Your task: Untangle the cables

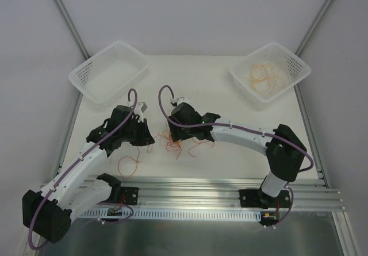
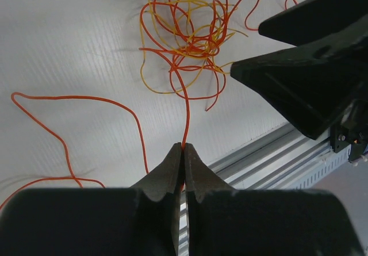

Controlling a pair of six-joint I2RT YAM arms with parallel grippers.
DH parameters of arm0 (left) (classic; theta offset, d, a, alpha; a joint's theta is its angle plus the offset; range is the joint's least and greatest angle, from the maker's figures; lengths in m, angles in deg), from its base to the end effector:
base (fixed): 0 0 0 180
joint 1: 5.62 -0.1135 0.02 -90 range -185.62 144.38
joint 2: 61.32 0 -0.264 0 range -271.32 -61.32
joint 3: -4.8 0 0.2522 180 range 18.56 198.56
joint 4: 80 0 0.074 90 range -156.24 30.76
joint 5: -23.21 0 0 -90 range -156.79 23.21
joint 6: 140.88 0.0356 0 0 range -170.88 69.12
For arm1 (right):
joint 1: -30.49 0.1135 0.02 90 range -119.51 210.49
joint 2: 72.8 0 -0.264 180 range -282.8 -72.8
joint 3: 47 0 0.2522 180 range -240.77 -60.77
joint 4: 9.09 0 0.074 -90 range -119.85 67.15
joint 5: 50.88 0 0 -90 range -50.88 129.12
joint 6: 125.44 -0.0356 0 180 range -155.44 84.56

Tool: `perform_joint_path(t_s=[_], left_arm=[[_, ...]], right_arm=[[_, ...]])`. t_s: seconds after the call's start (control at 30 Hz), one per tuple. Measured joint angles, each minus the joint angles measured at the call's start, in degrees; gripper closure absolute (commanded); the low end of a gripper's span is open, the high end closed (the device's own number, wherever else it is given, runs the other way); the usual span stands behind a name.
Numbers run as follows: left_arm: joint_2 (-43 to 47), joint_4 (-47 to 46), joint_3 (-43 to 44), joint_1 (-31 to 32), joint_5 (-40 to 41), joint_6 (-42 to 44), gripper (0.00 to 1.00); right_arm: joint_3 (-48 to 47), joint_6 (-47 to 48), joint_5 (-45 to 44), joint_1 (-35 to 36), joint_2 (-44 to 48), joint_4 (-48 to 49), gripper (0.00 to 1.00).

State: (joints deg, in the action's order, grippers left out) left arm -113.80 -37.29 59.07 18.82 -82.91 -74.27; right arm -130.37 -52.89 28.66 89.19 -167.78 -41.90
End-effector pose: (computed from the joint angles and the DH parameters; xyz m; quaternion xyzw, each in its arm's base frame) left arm 0.1717 -0.0889 0.2599 0.0665 0.9001 -0.2833 0.3242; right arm 0.1966 0.3109 0.2495 -0.2904 0.8717 0.1717 0.3555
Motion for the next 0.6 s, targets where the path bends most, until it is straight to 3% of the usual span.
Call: perform_joint_path(t_s=[0.23,0.5,0.6], left_arm=[[1.9,0.0,-0.9,0.0,0.0,-0.3,1.00],[3.8,0.1,-1.0,-0.1,1.4,-0.2,1.00],[6.1,0.7,-1.0,-1.0,3.7,0.3,1.00]], right_arm=[[-5.2,4.4,2.4,-0.1,-9.8,1.8,0.46],[-4.7,5.0,1.8,-1.3,-14.4,2.9,0.98],[0.1,4.7,1.6,-4.1,-10.9,3.9,0.99]])
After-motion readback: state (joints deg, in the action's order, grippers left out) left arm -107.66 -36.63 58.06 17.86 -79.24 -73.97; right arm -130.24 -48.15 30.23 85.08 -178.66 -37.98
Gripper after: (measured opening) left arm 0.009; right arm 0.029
